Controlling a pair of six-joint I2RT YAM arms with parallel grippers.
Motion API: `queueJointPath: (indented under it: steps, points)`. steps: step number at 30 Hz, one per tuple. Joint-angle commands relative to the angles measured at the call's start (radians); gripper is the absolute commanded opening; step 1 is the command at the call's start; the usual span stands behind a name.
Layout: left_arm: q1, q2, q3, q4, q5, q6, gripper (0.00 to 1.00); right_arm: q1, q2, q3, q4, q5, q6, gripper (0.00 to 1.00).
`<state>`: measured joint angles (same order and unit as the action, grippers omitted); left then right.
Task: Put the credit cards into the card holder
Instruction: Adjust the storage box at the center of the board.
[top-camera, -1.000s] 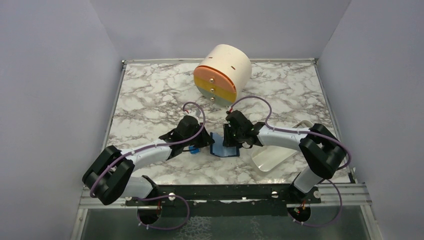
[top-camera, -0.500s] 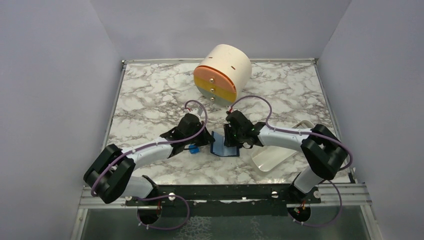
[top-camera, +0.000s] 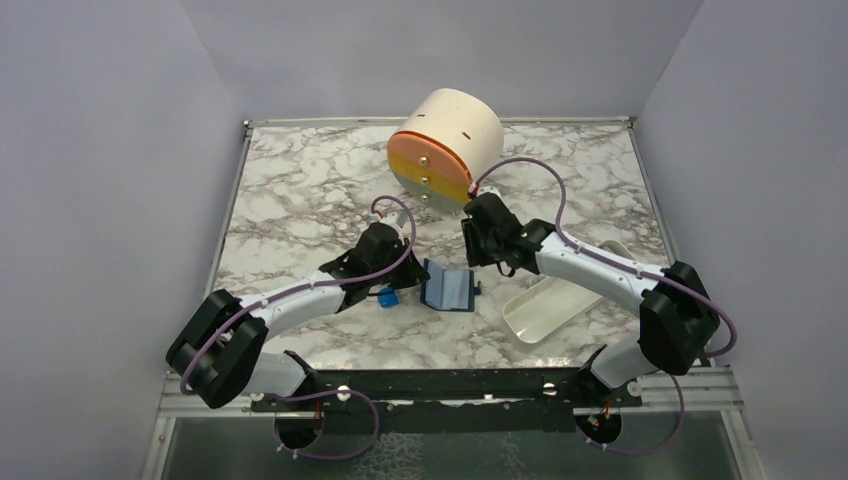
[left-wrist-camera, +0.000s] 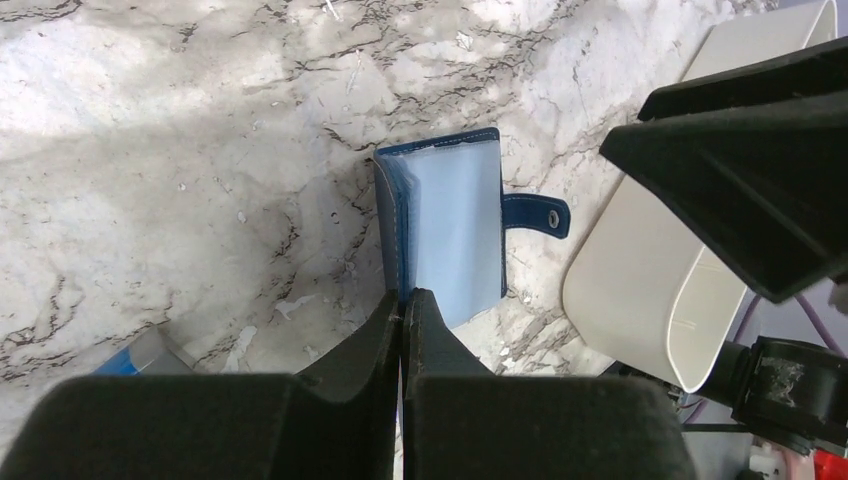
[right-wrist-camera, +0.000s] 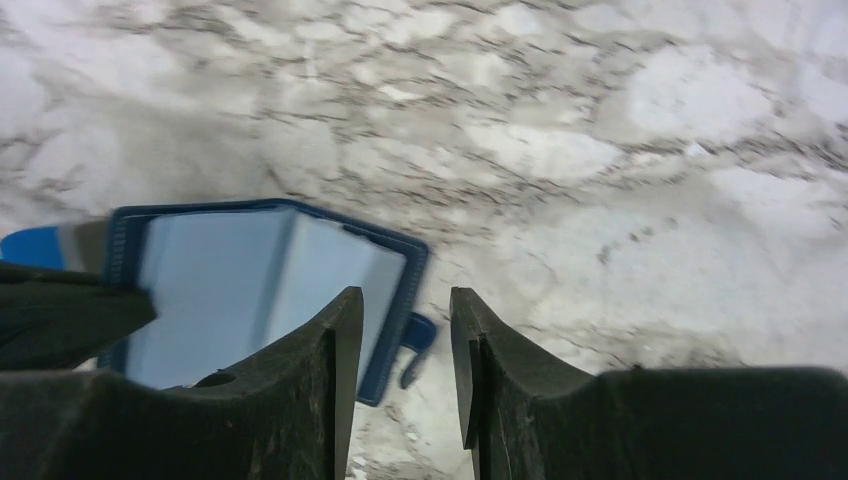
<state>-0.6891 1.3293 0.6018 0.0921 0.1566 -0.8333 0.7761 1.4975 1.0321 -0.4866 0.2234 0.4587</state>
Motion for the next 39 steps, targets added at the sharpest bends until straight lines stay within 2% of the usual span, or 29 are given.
queueJointPath:
  steps: [1, 5, 7, 13, 18, 22, 25, 27, 33, 39]
  points:
    - [0.005, -0.037, 0.004, 0.008, 0.047, 0.036, 0.00, -0.014, -0.013, 0.023, -0.228, 0.148, 0.091, 0.40]
    - [0.007, -0.052, 0.001, 0.005, 0.051, 0.051, 0.00, -0.017, -0.064, 0.033, -0.319, 0.147, 0.185, 0.48]
    - [0.008, -0.055, 0.007, -0.004, 0.054, 0.062, 0.00, -0.019, -0.089, 0.023, -0.327, 0.164, 0.183, 0.52]
    - [0.010, -0.074, 0.015, -0.019, 0.067, 0.082, 0.00, -0.082, -0.113, 0.011, -0.257, 0.327, -0.087, 0.53]
    - [0.010, -0.090, 0.007, -0.045, 0.093, 0.101, 0.00, -0.181, -0.171, -0.040, -0.170, 0.282, -0.351, 0.53]
    - [0.009, -0.118, -0.013, -0.044, 0.109, 0.102, 0.00, -0.254, -0.233, -0.065, -0.125, 0.151, -0.488, 0.53]
    - [0.010, -0.126, -0.025, -0.041, 0.115, 0.103, 0.00, -0.286, -0.241, -0.065, -0.119, 0.193, -0.582, 0.54]
    - [0.010, -0.127, -0.034, -0.033, 0.122, 0.101, 0.00, -0.350, -0.232, -0.063, -0.118, 0.162, -0.648, 0.55]
    - [0.011, -0.133, -0.034, -0.033, 0.151, 0.091, 0.00, -0.471, -0.179, -0.018, -0.240, 0.122, -0.704, 0.56]
    - [0.011, -0.132, -0.022, -0.064, 0.159, 0.112, 0.00, -0.571, -0.147, -0.051, -0.278, 0.106, -0.763, 0.58]
